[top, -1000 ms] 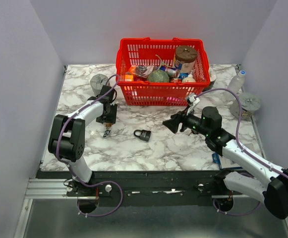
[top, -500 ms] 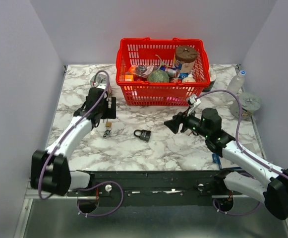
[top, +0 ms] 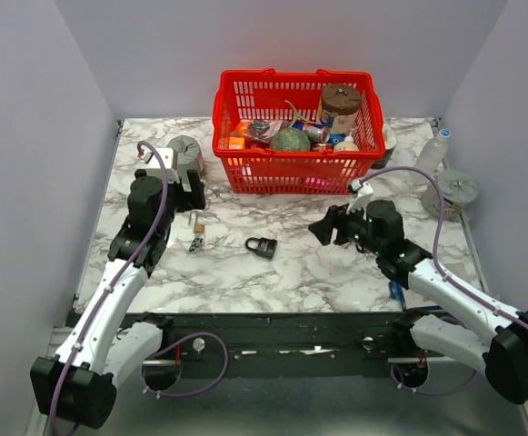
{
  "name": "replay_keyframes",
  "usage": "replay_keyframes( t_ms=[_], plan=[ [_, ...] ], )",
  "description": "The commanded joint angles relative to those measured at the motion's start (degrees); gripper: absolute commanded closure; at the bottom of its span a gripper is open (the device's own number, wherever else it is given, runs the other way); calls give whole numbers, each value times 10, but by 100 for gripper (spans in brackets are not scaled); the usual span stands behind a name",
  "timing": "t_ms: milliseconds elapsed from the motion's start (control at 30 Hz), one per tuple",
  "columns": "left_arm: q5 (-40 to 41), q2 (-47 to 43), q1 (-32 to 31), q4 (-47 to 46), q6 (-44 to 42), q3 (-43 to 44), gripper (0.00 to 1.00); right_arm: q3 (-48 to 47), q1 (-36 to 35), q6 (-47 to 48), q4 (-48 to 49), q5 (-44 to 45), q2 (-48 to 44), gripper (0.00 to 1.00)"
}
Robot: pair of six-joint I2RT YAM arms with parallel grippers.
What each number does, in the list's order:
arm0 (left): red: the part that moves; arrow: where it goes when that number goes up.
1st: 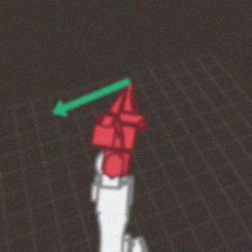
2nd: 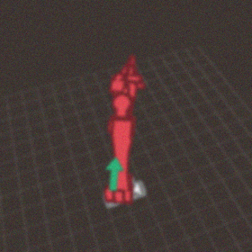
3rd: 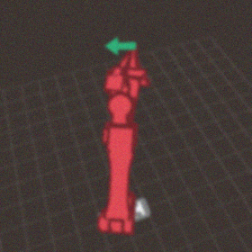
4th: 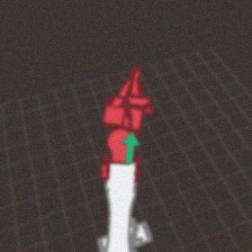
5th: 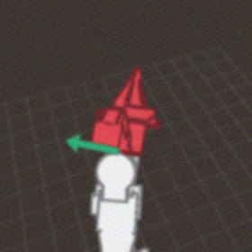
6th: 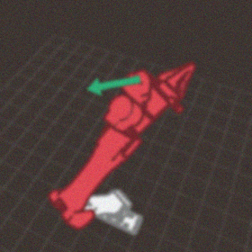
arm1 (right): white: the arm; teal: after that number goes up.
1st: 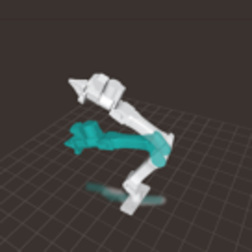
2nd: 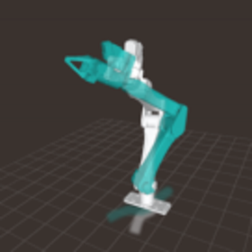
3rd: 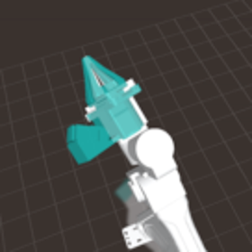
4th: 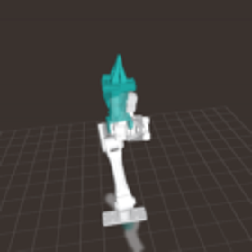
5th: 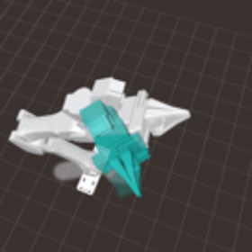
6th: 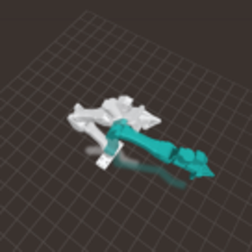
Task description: Unlock with the key
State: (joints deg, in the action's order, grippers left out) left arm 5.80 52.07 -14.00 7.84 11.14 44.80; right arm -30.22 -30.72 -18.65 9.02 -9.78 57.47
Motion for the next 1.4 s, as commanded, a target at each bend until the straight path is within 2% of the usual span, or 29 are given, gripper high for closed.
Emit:
replay_keyframes(
  t_ms=[0, 67, 300, 433, 533, 733, 1000, 1367],
  plan=[
    [-23, -44, -3, -13, 18, -3, 1, -64, 10, -33, -141, 84, 2, 28],
    [-24, -58, -2, -8, 20, -1, 1, -83, 30, -36, -166, 81, 9, 28],
    [-25, -86, -5, 12, 54, -4, 1, -99, 168, -53, -180, -41, 43, 28],
    [-26, -94, -7, 17, 57, 1, 1, -107, 215, -48, -191, -17, 63, 33],
    [-18, -108, -7, 17, 55, -3, 1, -117, 216, -36, -213, 46, 90, 34],
    [-17, -123, -8, 17, 57, -13, 1, -139, 216, -12, -250, 92, 158, 36],
    [-26, -107, -9, 19, 62, -10, 1, -186, 216, 34, -292, 125, 255, 55],
    [-34, -90, -9, 24, 62, -8, 1, -222, 216, 27, -299, 133, 323, 54]
  ],
)
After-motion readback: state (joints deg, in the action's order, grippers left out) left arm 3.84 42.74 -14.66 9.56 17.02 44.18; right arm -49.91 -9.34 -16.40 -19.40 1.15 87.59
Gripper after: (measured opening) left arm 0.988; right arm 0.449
